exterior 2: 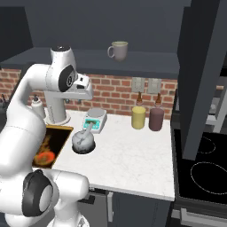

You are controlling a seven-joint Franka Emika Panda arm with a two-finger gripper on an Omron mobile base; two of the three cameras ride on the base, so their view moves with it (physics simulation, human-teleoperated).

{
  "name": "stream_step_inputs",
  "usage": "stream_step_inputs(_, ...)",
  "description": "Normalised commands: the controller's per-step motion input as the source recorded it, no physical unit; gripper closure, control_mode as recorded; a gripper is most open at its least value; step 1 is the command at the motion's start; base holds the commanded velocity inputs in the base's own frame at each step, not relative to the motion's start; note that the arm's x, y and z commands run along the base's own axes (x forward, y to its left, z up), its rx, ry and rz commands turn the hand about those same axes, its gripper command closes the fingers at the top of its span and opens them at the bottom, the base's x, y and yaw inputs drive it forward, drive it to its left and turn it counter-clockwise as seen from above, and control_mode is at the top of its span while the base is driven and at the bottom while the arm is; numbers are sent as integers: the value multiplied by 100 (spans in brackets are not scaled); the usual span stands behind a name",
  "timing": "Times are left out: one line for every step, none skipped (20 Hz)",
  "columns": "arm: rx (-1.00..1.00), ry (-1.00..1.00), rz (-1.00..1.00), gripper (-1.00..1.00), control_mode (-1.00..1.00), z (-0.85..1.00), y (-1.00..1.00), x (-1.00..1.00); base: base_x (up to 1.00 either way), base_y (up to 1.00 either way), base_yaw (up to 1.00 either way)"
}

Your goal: Pick the kettle from the counter and place it on the tray. Then pick the mug from the cabinet and place it on the tray. Then close the cabinet doors.

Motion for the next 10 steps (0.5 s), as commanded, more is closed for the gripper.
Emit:
stream_step_inputs(0,0,0,-100,-100,-2,0,0,0,0,0)
stream_step_inputs(0,0,0,-100,-100,0,0,0,0,0,0)
stream_step_inputs(0,0,0,-100,-100,-5,0,0,0,0,0)
stream_step_inputs(0,0,0,-100,-100,-24,0,-6,0,0,0)
stream_step_inputs(0,0,0,-100,-100,-33,0,-12,0,0,0)
stream_step_inputs(0,0,0,-100,-100,-40,0,-6,0,0,0)
stream_step_inputs(0,0,0,-100,-100,-43,0,-2,0,0,0)
stream_step_inputs(0,0,0,-100,-100,-52,0,-3,0,0,0)
stream_step_inputs(2,0,0,-100,-100,-59,0,-9,0,0,0)
stream_step_inputs(5,0,0,-100,-100,-62,0,-9,0,0,0)
